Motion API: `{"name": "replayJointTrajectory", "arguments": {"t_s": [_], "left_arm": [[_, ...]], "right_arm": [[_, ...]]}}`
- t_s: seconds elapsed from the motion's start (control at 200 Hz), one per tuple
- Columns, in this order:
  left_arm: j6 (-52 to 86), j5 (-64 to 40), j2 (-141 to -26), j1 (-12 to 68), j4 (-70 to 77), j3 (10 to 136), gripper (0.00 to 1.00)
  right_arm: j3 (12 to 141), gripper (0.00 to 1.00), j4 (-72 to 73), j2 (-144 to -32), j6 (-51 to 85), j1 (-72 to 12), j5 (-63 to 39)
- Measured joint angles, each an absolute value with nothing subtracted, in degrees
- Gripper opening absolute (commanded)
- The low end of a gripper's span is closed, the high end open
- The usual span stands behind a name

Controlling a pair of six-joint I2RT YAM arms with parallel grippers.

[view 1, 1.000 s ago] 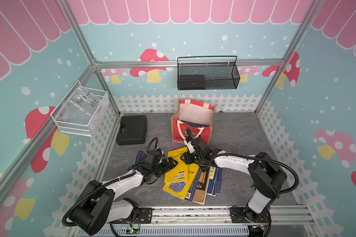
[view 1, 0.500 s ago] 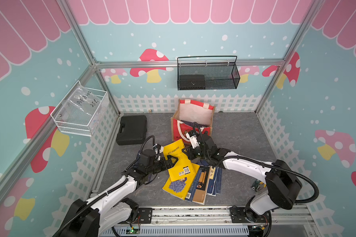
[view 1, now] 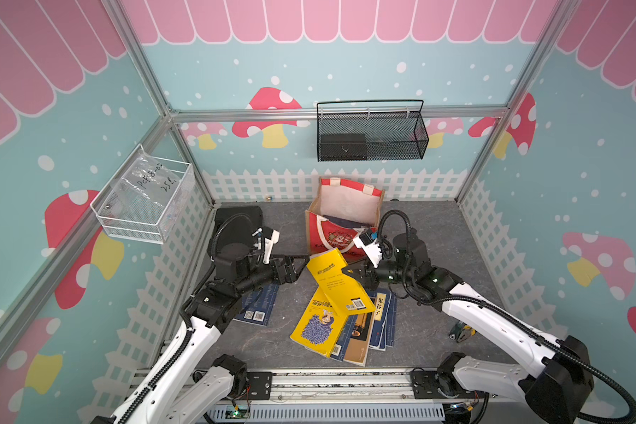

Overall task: Put the books into the canvas bag
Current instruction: Pick up the book from the book.

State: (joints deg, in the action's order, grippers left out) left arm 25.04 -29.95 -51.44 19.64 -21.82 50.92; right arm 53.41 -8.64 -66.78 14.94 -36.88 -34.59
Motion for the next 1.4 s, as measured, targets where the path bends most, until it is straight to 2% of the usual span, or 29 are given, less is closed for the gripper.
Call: {"name": "replayJointTrajectory", "arguments": {"t_s": [0.27,0.5,0.555,0.62,0.68,0.841,0.876,0.951,1.021,1.041,1.091,1.131,1.166,1.231,1.401], "left_arm": [[9.28,-40.82,-54.89,23.2,-33.67,59.64,0.99],[1.58,-45.58,-58.13,27.92,-39.7,62.22,0.97],[0.69,-45.91,-58.89,29.12,-40.66,62.22,0.94],[-0.21,-46.28,-59.61,30.33,-41.45,62.22,0.8],[-1.23,-47.05,-60.23,31.05,-42.35,62.46,0.57],[-2.94,-49.01,-60.86,31.57,-44.07,63.7,0.15],[-3.38,-49.6,-60.86,31.62,-44.29,64.01,0.01],[-3.51,-50.06,-60.84,31.62,-45.19,64.27,0.0],[-3.73,-50.22,-60.9,31.59,-45.21,64.36,0.0],[-3.7,-50.19,-60.86,31.59,-45.23,64.4,0.0],[-3.57,-49.95,-60.73,31.59,-44.99,64.42,0.0],[-2.81,-49.52,-60.29,31.4,-44.42,64.31,0.0],[-1.8,-49.36,-59.61,30.89,-43.35,63.77,0.0],[1.08,-50.22,-57.04,28.36,-39.66,61.52,0.0],[13.89,-56.53,-49.8,17.41,-22.0,53.82,0.0]], "right_arm": [[53.45,0.0,-14.22,-65.54,8.51,-36.16,-46.87],[54.3,0.0,-17.72,-64.07,3.9,-35.88,-53.82],[54.78,0.0,-18.33,-64.07,3.16,-35.88,-55.16],[55.29,0.0,-18.68,-64.07,2.5,-35.88,-56.49],[55.83,0.0,-18.85,-64.12,1.91,-35.88,-57.21],[57.56,0.0,-19.03,-65.28,1.04,-35.62,-58.28],[57.82,0.0,-19.0,-65.73,0.89,-35.46,-58.52],[58.04,0.0,-19.09,-66.28,0.89,-35.2,-59.35],[58.04,0.12,-19.11,-66.28,0.89,-35.22,-59.27],[58.04,0.2,-19.05,-66.26,0.91,-35.22,-59.16],[58.04,0.49,-18.61,-66.11,1.15,-35.22,-58.63],[57.95,0.64,-17.52,-65.76,1.72,-35.09,-57.95],[57.41,0.73,-15.68,-64.97,2.24,-34.7,-57.36],[55.16,0.82,-12.32,-62.57,3.22,-33.45,-56.36],[46.19,0.89,-4.71,-55.66,7.73,-28.47,-53.69]]}}
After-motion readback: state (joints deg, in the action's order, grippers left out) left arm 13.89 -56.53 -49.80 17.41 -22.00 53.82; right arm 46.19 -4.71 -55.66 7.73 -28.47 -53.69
